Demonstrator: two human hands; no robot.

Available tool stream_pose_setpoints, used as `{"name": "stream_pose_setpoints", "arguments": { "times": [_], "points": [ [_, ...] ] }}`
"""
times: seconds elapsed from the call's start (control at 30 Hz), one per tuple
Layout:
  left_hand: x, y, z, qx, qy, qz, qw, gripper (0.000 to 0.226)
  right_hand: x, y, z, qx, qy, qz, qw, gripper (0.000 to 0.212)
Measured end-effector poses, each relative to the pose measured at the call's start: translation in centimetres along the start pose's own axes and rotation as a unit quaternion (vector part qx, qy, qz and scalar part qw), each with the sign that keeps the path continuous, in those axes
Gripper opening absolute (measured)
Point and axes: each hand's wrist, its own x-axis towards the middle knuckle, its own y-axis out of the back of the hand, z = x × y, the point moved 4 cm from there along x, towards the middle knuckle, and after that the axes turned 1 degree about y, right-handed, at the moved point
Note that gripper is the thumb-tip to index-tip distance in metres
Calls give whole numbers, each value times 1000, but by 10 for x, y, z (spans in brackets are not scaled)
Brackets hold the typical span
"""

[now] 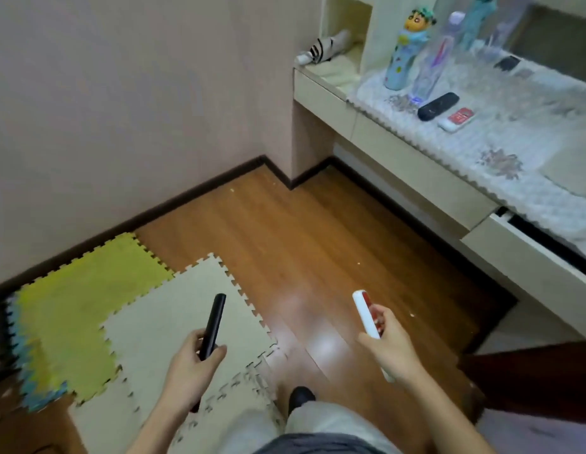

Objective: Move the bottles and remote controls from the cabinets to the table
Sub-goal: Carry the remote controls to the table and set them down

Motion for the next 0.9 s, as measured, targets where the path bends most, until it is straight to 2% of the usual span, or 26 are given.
{"name": "stream_pose_setpoints", "arguments": {
  "times": [0.27, 0.43, 0.6, 0.73, 0.9],
  "points": [
    [66, -81, 94, 80, -82, -143, 983, 23, 41, 38, 40, 69, -119, 66, 988, 58],
    [128, -118, 145, 108, -89, -196, 971, 22, 87, 57, 45, 120, -176, 127, 969, 57],
    [213, -148, 222, 157, -135, -238, 949, 20, 158, 79, 25, 158, -208, 183, 948, 58],
    [274, -162, 293, 199, -165, -246, 934, 21, 209, 103, -11, 154, -200, 208, 945, 57],
    [311, -199, 366, 240, -203, -264, 912, 23, 239, 141, -26, 168, -196, 246, 934, 60]
  ]
}}
